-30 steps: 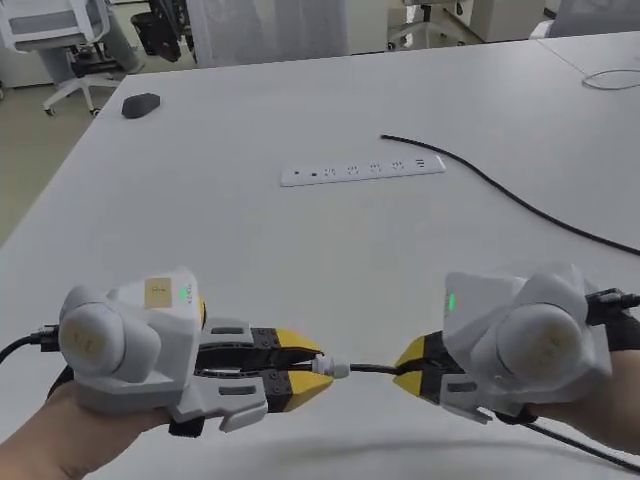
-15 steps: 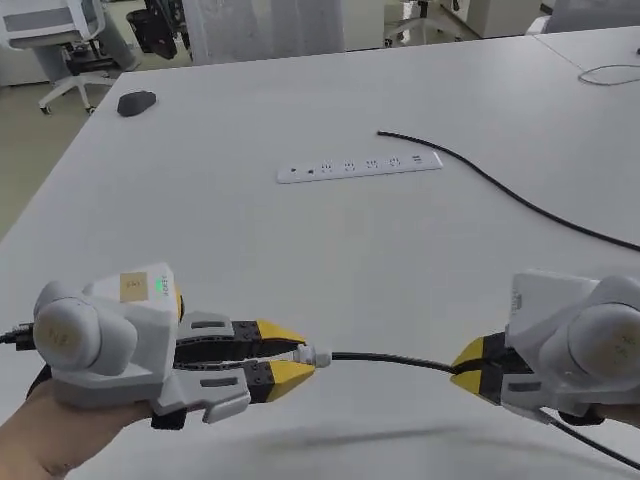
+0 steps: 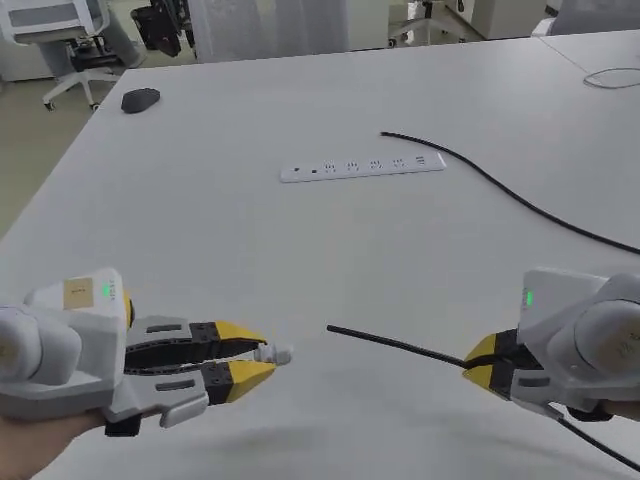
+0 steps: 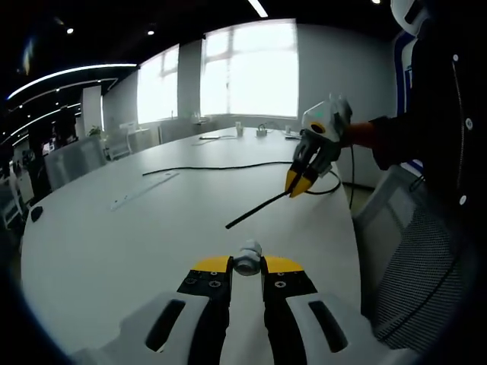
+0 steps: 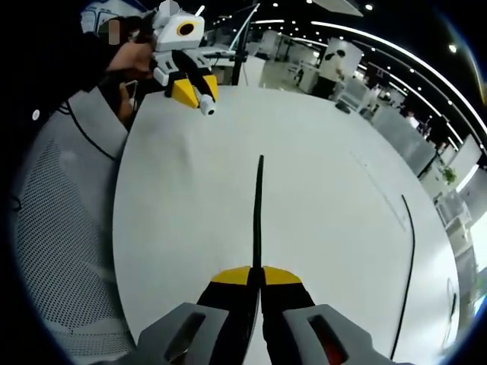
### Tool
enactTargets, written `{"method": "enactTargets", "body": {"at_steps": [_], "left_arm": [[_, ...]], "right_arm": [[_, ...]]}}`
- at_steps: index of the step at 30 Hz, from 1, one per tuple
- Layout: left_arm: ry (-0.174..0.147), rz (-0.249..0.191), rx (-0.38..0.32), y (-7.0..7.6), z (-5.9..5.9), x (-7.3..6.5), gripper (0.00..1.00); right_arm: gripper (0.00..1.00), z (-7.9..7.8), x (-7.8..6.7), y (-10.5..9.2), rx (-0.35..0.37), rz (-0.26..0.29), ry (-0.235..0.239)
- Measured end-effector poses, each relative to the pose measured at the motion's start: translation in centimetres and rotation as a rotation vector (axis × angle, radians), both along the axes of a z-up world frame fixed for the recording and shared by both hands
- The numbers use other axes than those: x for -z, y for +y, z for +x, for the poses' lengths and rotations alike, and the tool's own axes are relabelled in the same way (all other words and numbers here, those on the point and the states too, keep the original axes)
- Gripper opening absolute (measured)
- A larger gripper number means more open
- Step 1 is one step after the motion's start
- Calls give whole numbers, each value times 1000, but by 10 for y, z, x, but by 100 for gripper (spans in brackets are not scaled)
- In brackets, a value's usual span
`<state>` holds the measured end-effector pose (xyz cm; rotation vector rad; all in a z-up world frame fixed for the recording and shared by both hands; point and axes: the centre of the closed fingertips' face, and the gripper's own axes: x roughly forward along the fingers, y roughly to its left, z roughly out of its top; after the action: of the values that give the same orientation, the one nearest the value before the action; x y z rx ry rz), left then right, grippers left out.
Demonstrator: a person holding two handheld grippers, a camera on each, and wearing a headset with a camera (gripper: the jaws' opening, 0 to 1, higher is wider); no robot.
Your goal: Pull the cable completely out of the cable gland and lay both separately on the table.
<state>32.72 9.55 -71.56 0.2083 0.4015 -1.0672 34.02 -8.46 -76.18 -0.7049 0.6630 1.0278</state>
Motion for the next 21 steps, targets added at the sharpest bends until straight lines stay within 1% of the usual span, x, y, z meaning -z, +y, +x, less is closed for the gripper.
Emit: {"method": "enactTargets", "body": {"at_steps": [2,3,5,7,8,9,10,11,12,13,14,15,16,17,18,19,20,21], "left_arm": [[4,-3,-22,8,-2,1,15],[16,-5,-43,17,-6,3,15],[17,-1,-64,26,-10,7,15],[34,-3,-83,36,-17,11,15],[31,1,-92,39,-19,12,15],[38,-1,-114,47,-21,14,15],[42,-4,-126,51,-23,15,15],[34,-4,-150,58,-24,15,15],[37,-9,-159,62,-25,15,15],[34,-8,-173,67,-28,16,15],[31,-7,-179,71,-29,17,15],[37,-5,-188,75,-33,20,15],[34,4,-195,78,-34,22,15],[34,6,-199,80,-35,22,15],[45,-3,-210,83,-39,24,15],[44,-5,-219,86,-42,27,15],[44,-6,-227,88,-43,28,15],[55,-19,-236,89,-47,30,15]], "right_arm": [[0,1,-4,8,-17,9,-4],[0,3,-9,19,-29,24,-5],[0,7,-12,30,-46,19,-13],[0,9,-13,39,-63,13,-21],[0,10,-14,47,-77,19,-18],[0,10,-14,53,-84,22,-20],[0,10,-15,61,-99,23,-19],[0,10,-15,66,-110,22,-17],[0,11,-15,73,-119,23,-22],[0,11,-15,76,-122,23,-20],[0,10,-15,81,-131,25,-15],[0,10,-14,89,-139,34,-15],[0,10,-14,94,-133,44,-12],[0,8,-13,103,-138,55,2],[0,7,-12,107,-144,54,-1],[0,6,-11,115,-147,54,-1],[0,5,-10,119,-153,55,6],[0,3,-9,127,-156,60,14]]}}
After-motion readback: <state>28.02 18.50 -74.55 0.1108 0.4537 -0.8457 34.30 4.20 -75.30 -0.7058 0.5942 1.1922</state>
